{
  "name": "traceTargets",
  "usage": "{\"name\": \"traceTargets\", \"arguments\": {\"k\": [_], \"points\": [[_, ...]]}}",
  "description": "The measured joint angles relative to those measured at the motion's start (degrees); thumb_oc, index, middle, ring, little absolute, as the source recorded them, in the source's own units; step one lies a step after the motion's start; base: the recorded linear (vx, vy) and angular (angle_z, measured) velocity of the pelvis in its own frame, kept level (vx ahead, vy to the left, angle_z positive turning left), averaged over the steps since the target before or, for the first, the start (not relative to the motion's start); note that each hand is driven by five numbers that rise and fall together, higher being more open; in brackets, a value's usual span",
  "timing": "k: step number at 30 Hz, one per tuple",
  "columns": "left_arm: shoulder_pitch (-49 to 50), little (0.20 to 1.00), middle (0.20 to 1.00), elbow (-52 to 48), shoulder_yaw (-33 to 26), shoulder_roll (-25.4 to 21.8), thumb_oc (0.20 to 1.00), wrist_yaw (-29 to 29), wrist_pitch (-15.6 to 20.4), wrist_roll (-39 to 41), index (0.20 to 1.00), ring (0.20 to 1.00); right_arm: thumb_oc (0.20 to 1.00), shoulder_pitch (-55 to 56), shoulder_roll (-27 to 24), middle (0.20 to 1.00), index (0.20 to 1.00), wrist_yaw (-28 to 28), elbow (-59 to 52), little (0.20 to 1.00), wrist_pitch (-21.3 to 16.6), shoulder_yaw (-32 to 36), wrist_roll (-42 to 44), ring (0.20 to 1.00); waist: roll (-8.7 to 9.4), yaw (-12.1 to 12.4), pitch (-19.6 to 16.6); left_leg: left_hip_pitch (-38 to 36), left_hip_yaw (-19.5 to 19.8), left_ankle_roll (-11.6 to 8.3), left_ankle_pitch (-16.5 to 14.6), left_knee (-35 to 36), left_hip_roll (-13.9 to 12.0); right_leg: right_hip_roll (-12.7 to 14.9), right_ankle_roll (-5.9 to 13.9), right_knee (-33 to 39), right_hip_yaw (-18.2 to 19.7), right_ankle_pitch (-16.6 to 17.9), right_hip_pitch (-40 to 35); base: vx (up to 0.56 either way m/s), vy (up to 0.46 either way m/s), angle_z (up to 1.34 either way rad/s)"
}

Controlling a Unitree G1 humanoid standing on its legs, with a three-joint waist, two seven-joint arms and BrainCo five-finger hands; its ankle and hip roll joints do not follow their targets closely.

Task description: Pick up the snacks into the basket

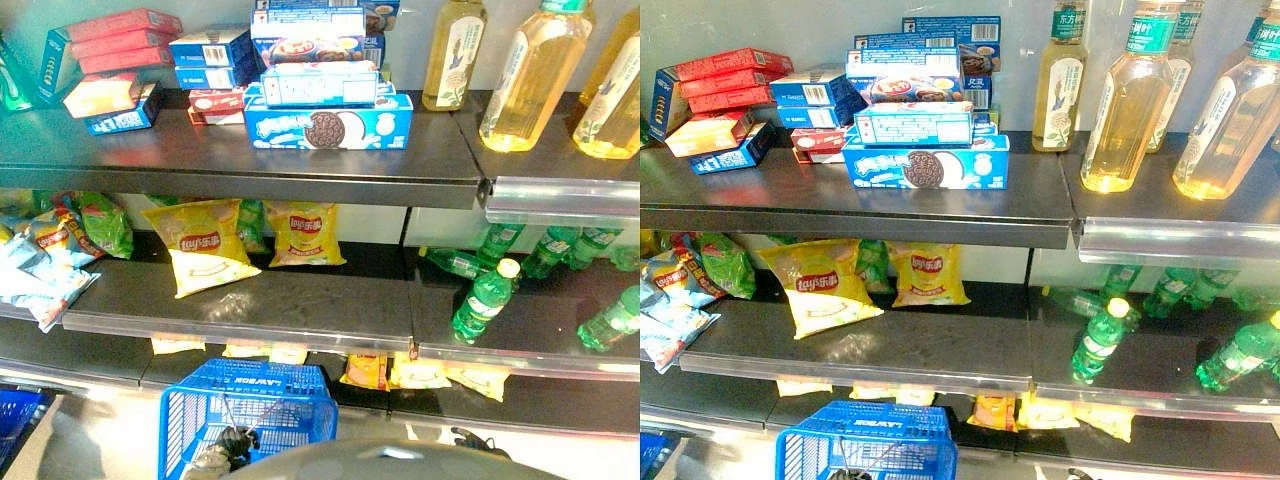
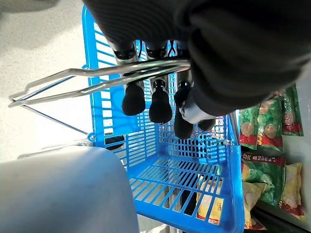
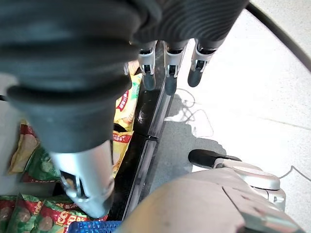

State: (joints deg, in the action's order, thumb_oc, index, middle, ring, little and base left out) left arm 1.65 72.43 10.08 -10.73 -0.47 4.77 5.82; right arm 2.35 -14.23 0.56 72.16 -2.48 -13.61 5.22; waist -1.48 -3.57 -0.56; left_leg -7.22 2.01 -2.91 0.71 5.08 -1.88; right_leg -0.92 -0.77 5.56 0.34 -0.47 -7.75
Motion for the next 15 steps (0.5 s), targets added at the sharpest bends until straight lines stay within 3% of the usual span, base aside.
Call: {"name": "traceTargets", "arguments": {"k": [3, 5, 8, 11, 15], "points": [[0.02, 0.200, 0.200, 0.00, -0.02, 0.00, 0.200, -0.02, 0.01, 0.01, 0.200, 0.200, 1.000, 0.04, -0.04, 1.000, 1.000, 0.04, 0.32, 1.000, 0.00, 1.92, 0.57, 1.000, -0.03, -0.01, 0.00, 0.01, 0.01, 0.00, 0.00, 0.00, 0.01, 0.01, 0.00, 0.00, -0.01, 0.00, 0.01, 0.00, 0.000, 0.00], [0.10, 0.200, 0.200, 0.00, -0.08, 0.05, 0.200, 0.01, 0.02, 0.79, 0.200, 0.200, 1.000, 0.11, -0.16, 1.000, 1.000, 1.39, -1.34, 1.000, -0.37, 6.87, 6.29, 1.000, -0.15, -0.19, 0.00, 0.06, 0.01, 0.01, 0.00, 0.01, 0.03, 0.03, 0.01, 0.00, 0.01, -0.01, 0.07, 0.00, 0.000, 0.00], [0.24, 0.200, 0.200, -0.11, -0.11, 0.06, 0.200, 0.09, 0.02, 1.80, 0.200, 0.200, 1.000, 0.09, -0.57, 1.000, 1.000, 3.59, -5.39, 1.000, -2.13, 8.68, 10.26, 1.000, -0.16, -0.19, -0.04, 0.04, -0.05, 0.01, 0.00, 0.00, 0.01, 0.00, 0.03, -0.01, 0.03, -0.02, 0.09, -0.01, 0.002, -0.01], [1.35, 0.200, 0.200, -1.76, -1.20, 0.51, 0.200, 0.90, 0.16, 2.24, 0.200, 0.200, 1.000, 2.90, -2.21, 1.000, 1.000, 8.67, -24.68, 1.000, -2.61, 12.26, 12.83, 1.000, -0.72, -0.51, 0.03, 0.57, -0.34, 0.10, 0.09, 0.08, 0.11, 0.10, 0.11, -0.05, 0.50, 0.21, 0.81, -0.03, 0.012, -0.03], [2.33, 0.200, 0.200, -2.90, -2.59, 0.96, 0.200, 1.89, 0.55, 2.76, 0.200, 0.200, 1.000, 5.47, -3.04, 1.000, 1.000, 13.20, -34.03, 1.000, -5.99, 16.71, 13.44, 1.000, -0.98, -1.14, 0.46, 0.85, -0.57, 0.17, 0.12, 0.03, 0.20, 0.17, 0.20, -0.02, 0.77, 0.43, 1.19, 0.00, 0.013, -0.04]]}}
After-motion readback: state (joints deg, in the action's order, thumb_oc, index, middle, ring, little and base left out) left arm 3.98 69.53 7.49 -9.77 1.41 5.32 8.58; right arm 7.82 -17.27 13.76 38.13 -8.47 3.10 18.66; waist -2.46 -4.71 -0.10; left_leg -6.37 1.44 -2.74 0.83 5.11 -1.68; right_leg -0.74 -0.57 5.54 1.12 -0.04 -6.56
